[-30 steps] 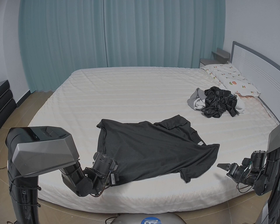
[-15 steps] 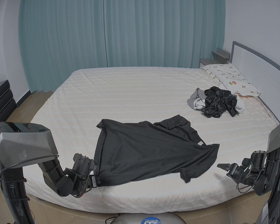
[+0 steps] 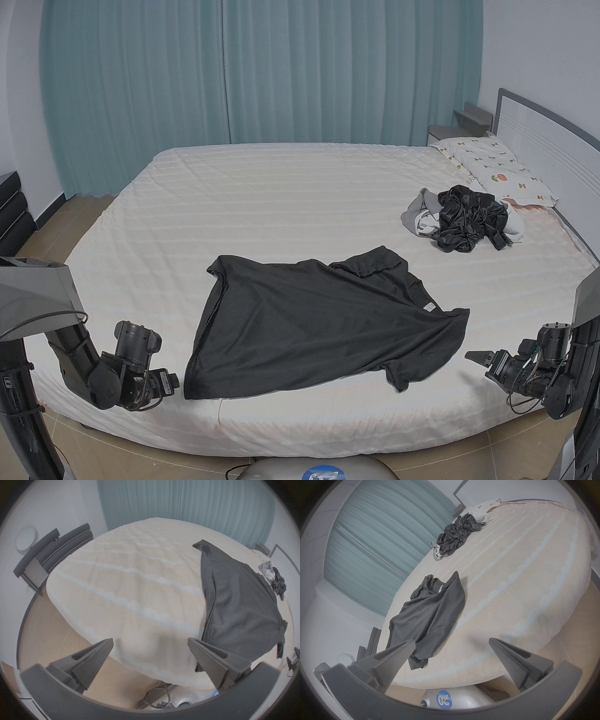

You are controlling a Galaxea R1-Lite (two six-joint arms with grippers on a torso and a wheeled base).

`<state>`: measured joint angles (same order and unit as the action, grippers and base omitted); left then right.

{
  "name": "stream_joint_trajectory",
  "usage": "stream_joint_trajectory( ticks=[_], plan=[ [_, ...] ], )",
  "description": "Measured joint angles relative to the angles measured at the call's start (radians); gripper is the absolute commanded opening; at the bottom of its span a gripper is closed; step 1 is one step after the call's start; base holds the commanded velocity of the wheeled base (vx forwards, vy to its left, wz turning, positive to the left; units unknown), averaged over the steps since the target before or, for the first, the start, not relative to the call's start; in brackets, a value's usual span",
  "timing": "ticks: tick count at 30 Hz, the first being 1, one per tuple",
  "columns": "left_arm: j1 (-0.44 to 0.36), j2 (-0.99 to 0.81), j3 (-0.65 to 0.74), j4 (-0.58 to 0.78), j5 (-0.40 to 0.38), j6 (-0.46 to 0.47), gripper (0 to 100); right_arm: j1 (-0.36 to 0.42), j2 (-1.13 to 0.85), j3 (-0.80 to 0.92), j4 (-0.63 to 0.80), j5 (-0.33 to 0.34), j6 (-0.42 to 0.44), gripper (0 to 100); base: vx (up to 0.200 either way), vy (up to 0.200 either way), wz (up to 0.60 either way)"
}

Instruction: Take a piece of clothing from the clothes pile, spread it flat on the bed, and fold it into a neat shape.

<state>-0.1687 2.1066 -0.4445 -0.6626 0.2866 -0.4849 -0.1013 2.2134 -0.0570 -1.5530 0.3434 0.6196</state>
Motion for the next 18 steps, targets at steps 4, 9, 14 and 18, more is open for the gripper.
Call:
stream_joint_trajectory(
  ticks=[4,9,14,18],
  plan=[
    [0.033,-0.017,-0.006,-0.033,-0.106,-0.005,100,0.0,0.0,0.0,0.0,0.0,0.0,100,0.0,0.0,0.0],
    [0.054,-0.033,-0.055,-0.054,-0.196,-0.071,100,0.001,0.0,-0.001,0.0,0.001,0.002,100,0.0,0.0,0.0],
    [0.055,-0.016,-0.163,-0.06,-0.21,-0.137,100,0.011,0.001,-0.001,0.0,0.001,0.005,100,0.0,0.0,0.0],
    [0.039,0.034,-0.26,-0.06,-0.208,-0.151,100,0.022,0.002,0.0,0.0,0.0,0.005,100,0.0,0.0,0.0]
  ],
)
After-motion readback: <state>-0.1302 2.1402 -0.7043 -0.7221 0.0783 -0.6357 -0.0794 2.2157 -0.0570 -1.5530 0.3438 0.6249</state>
